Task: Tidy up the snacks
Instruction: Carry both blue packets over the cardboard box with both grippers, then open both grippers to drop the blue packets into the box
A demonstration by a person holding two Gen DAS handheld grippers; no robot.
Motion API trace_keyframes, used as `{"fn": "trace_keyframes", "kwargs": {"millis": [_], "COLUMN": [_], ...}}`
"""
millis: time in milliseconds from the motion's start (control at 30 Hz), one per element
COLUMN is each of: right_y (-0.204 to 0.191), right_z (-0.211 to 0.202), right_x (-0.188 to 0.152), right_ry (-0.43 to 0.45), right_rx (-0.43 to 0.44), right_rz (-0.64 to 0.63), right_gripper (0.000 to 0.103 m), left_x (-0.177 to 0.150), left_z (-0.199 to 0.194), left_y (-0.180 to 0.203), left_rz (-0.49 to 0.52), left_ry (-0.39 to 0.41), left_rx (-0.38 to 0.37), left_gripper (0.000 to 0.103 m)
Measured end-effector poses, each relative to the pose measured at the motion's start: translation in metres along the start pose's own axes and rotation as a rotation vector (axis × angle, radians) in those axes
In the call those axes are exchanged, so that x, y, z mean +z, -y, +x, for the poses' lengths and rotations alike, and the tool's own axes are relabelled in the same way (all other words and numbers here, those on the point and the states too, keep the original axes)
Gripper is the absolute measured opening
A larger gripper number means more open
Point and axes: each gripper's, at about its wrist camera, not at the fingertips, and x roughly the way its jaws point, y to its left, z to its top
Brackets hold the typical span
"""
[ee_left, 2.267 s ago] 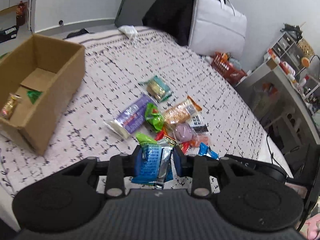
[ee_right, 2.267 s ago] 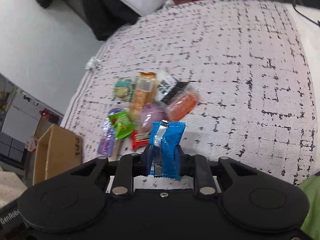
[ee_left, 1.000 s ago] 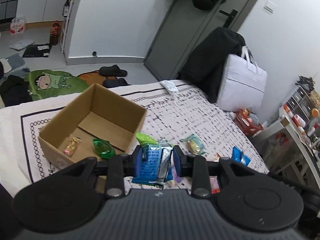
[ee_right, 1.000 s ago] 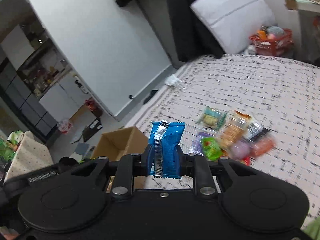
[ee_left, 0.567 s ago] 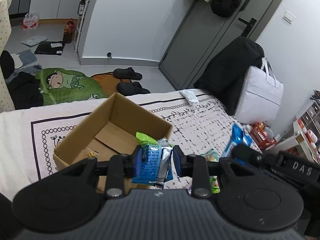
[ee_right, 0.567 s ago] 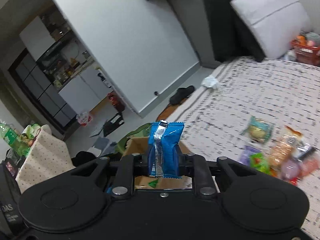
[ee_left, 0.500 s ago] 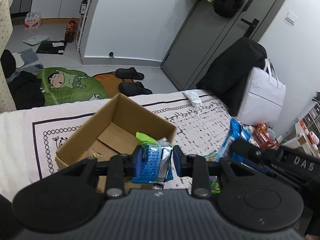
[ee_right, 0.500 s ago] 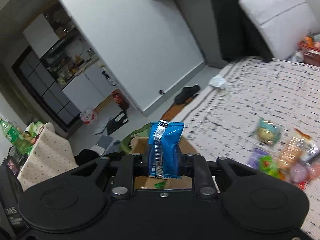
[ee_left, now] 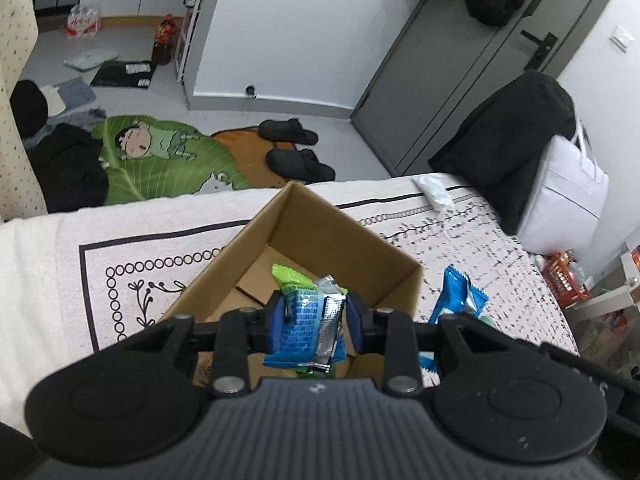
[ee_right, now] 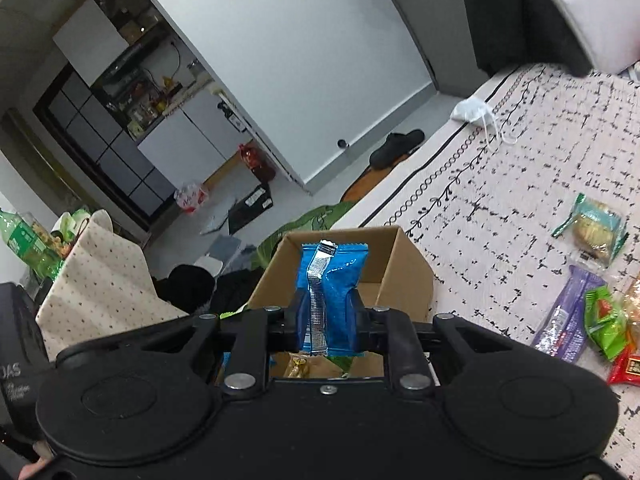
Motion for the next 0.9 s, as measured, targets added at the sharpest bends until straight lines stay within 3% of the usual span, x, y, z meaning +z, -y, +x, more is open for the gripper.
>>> {"fn": "trace_keyframes", "kwargs": {"millis": [367,667,833,900], "right_y": [0.002,0.003,-0.001,-0.002], "right_z": [0.037,0.046,0.046,0.044], "right_x": [0.000,-0.001,0.000,0.001], "right_ry": [-0.061,-0.080,-0.090,-0.090], "right_rx": [0.011,0.004,-0.009,-0.013], "right_rz": [-0.001,0.004,-0.004,-0.005], "right_gripper": [0.020,0.022,0.028,0.032], "left_x": [0.013,0.016,0.016,0.016], "left_z": [0.032,0.035,0.033,0.030], "left_y": [-0.010,-0.007,-0.010,-0.010], "left_rz": [-0.066,-0.073,-0.080,-0.077], "left_ry": [-0.045,-0.056,-0.068,-0.070], "left_rx": [0.026,-0.030,-0.020,-0.014], "left_gripper": [0.036,0.036,0.037,0.041]}}
